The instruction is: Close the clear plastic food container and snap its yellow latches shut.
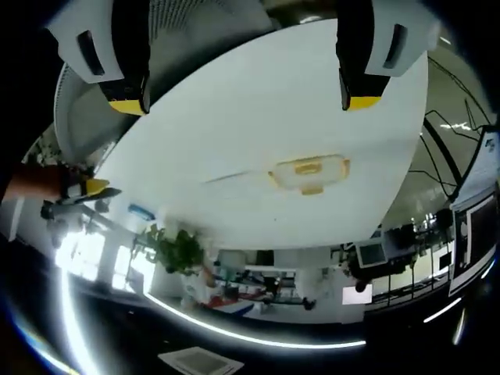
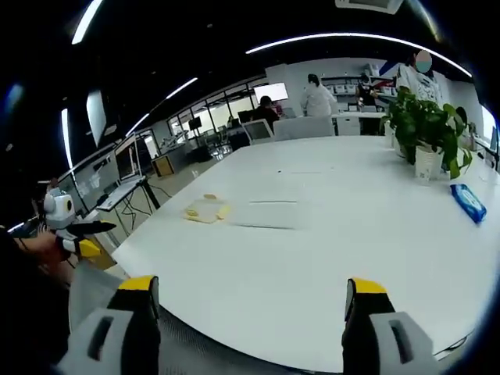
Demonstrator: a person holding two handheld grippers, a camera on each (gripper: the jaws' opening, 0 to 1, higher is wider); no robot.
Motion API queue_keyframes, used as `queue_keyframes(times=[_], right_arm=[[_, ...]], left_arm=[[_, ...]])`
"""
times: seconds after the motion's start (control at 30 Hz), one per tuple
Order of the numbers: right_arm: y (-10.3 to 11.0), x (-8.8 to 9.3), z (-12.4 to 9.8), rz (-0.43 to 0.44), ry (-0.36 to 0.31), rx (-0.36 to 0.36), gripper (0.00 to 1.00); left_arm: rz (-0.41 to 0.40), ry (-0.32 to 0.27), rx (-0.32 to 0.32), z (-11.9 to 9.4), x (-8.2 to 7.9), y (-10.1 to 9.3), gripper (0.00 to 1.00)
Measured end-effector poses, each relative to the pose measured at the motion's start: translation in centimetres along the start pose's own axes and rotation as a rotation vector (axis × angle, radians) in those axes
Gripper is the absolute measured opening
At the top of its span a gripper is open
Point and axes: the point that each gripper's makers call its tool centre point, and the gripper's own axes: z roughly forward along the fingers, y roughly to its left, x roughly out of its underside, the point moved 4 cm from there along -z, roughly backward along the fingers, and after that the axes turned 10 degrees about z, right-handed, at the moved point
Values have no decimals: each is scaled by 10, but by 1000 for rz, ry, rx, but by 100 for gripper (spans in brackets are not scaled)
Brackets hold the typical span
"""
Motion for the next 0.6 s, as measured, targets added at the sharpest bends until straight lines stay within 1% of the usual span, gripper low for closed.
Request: queue_keyframes(times=[0.47, 0.6], right_arm=[[1, 1, 7, -12, 17, -5, 100], [1, -1, 9, -12, 14, -5, 100]], left_arm=[[-27, 6, -17, -1, 7, 4, 99], [-30, 4, -19, -1, 7, 4, 99]])
